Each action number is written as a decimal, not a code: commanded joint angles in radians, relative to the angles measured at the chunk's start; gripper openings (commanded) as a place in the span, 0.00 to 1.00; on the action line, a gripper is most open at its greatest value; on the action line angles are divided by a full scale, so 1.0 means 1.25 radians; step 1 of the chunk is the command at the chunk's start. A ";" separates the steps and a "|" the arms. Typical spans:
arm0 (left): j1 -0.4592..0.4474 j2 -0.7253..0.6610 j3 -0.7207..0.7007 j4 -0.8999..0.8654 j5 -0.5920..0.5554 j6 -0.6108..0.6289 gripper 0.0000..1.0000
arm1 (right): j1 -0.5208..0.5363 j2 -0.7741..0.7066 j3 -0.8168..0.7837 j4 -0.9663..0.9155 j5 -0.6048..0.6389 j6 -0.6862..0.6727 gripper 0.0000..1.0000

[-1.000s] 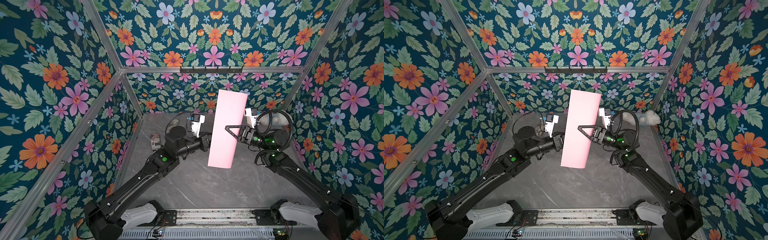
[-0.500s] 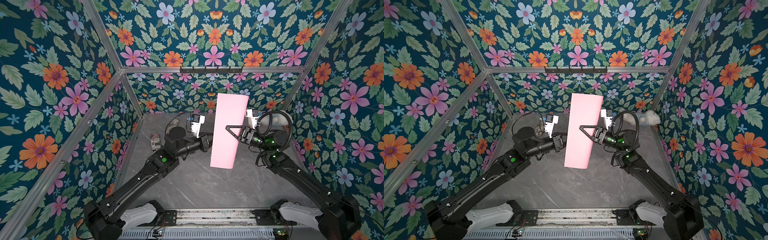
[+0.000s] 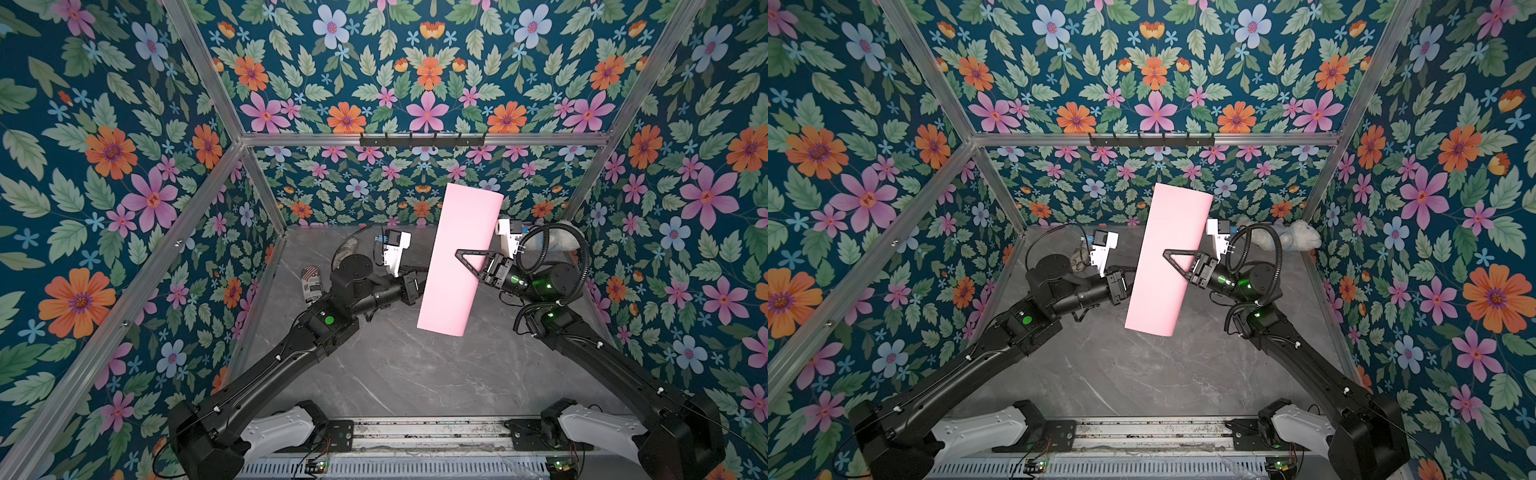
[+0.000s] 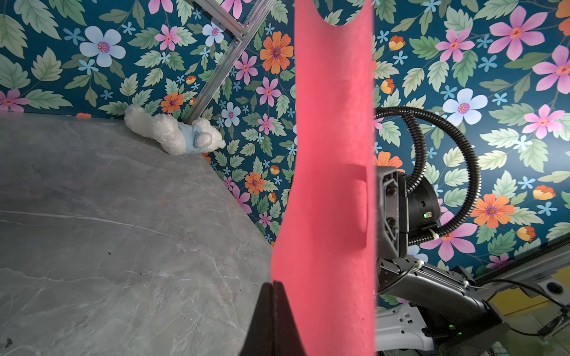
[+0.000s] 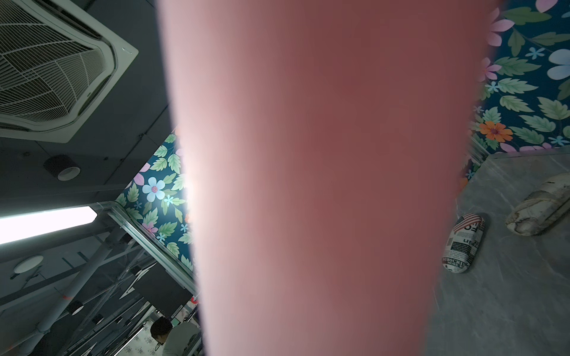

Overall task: Fold the rectangular paper in half along the long edge
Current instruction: Fold the paper.

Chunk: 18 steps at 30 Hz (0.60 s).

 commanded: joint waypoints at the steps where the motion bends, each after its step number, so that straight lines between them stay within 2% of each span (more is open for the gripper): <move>1: -0.002 -0.004 0.000 0.023 0.001 0.003 0.00 | -0.006 -0.007 -0.002 0.008 0.027 -0.012 0.44; 18: -0.003 -0.015 0.002 0.008 -0.014 0.014 0.00 | -0.016 -0.025 -0.005 -0.046 0.007 -0.040 0.41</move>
